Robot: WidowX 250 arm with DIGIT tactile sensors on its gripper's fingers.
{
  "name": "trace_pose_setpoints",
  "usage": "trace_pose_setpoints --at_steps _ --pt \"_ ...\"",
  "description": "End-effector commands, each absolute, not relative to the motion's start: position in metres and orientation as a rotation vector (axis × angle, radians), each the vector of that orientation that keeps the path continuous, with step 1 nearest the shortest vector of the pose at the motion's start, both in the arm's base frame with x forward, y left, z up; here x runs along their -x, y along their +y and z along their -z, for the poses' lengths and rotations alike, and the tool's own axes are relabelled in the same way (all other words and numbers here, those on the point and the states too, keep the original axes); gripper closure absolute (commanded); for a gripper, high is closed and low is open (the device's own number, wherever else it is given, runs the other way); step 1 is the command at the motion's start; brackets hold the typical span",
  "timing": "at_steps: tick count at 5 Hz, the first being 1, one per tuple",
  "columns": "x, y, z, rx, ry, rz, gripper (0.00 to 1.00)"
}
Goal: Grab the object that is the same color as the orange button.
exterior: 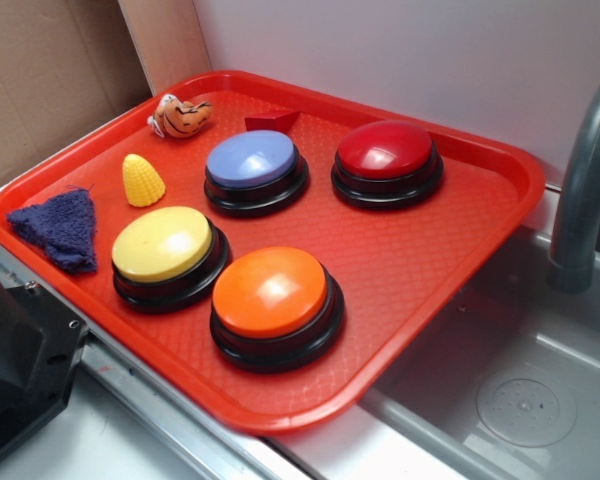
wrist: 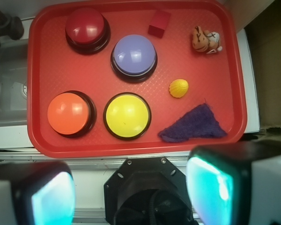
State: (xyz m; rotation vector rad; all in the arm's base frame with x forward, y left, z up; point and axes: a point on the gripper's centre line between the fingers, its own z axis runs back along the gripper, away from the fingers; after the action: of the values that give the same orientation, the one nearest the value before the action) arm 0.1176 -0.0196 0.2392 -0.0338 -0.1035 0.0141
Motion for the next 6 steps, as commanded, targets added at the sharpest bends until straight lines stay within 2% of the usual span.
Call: trace_pose_setpoints --at_steps 1,2,3,4,6 --pt "-0.118 -0.020 -0.239 0.034 -0.103 -0.014 0.00" --pt "-0.142 0.001 -0.238 0.010 -0.182 -0.253 0.00" --pt "-0.166 0.027 -0.232 -0.057 -0.233 -0.497 0.00" --pt "-0.182 0.055 -0.218 -0.124 -0.289 -0.687 0.00" --pt "-0.211 0.130 -0.167 -0.229 -0.313 -0.985 0.00"
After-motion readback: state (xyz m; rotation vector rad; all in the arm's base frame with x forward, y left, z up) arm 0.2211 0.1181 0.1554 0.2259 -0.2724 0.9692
